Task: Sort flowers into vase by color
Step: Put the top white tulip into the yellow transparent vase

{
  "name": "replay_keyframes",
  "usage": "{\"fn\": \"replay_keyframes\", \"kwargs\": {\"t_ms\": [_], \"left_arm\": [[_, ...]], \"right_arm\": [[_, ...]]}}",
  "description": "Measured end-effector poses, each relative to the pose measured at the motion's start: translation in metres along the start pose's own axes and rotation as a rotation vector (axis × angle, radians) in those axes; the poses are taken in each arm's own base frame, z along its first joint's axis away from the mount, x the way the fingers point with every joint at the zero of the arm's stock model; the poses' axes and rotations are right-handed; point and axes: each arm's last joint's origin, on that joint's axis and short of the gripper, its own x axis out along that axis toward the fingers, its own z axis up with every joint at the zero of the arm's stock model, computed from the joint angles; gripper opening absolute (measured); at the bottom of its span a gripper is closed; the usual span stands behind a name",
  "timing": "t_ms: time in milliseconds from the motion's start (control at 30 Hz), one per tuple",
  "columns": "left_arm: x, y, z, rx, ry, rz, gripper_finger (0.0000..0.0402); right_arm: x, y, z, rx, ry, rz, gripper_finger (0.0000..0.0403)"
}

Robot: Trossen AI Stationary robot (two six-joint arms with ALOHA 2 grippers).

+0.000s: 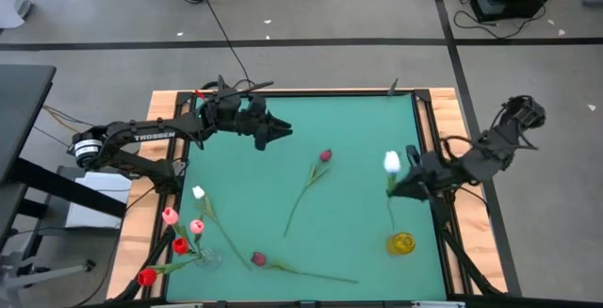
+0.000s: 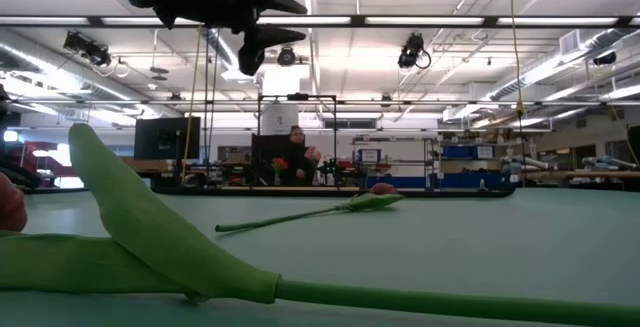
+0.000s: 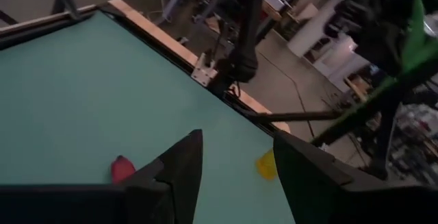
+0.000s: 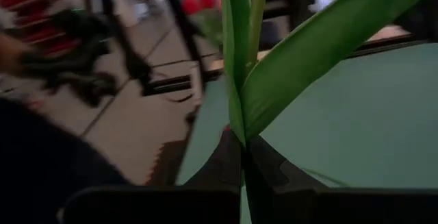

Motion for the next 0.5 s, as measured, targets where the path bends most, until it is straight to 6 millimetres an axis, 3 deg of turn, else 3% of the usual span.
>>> {"fn": "replay_keyframes", "kwargs": {"t_ms": [267,500], "left_arm": [[0.0,0.0,0.0,-0.075,-0.018,0.022,0.0185],[0.005,-0.01,-0.007,-0.083,-0.014,0.022,0.0185]], "right_arm": [[-0.026,0.015,-0.013,-0.022,0.035,0.135,0.0008],[-0.025,0.025,-0.049,-0.115,0.054,0.106,0.0007]]}}
